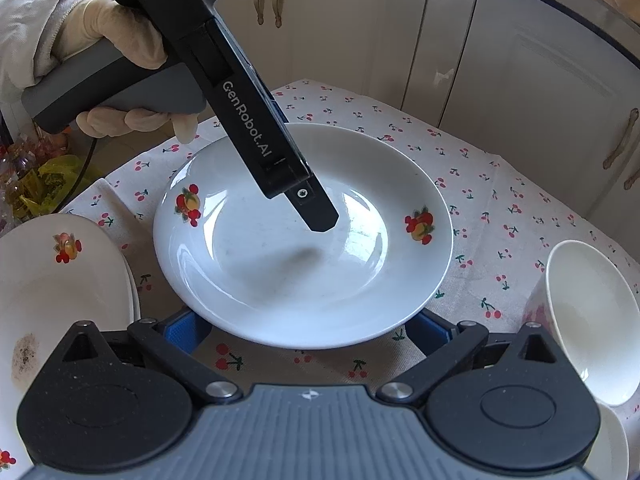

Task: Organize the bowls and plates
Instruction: 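Close the left tool on the rim of the fruit-decal white plate, then lift the fruit-decal plate off the cloth with the left tool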

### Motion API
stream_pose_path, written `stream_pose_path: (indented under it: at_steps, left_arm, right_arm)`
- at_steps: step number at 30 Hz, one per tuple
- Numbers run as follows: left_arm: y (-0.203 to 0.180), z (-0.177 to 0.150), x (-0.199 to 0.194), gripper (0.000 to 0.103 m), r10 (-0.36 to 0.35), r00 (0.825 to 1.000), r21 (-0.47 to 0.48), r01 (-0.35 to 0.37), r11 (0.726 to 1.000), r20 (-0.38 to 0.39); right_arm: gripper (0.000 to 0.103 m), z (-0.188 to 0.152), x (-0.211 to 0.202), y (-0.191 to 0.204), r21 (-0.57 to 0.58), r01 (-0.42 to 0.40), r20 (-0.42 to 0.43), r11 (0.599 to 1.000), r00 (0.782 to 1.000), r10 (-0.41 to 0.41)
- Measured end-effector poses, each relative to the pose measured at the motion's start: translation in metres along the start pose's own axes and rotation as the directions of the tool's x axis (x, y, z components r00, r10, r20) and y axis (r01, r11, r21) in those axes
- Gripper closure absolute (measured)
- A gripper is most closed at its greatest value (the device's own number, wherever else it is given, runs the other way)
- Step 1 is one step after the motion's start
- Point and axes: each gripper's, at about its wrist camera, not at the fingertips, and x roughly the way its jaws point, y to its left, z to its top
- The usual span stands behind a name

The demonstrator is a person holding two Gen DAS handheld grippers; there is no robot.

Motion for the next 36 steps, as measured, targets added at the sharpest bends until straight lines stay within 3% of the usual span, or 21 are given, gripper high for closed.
stream_pose_path:
  at_steps: [24, 36]
  left_arm:
    - [-0.004, 0.002, -0.01, 0.008, 0.013, 1.0, -0.013, -0.012, 1.0, 0.026]
    - [-0.022, -0.001, -0.039, 0.008, 0.03, 0.998, 0.006, -0.031, 1.0, 0.062]
  right_arm:
    - [0.0, 0.003, -0.012, -0.001, 0.013, 0.011, 0.017, 1.0, 1.0, -0.011]
    - [0.0, 0.004, -0.04, 0.006, -0.001, 0.031, 0.051, 1.0, 0.998, -0.031]
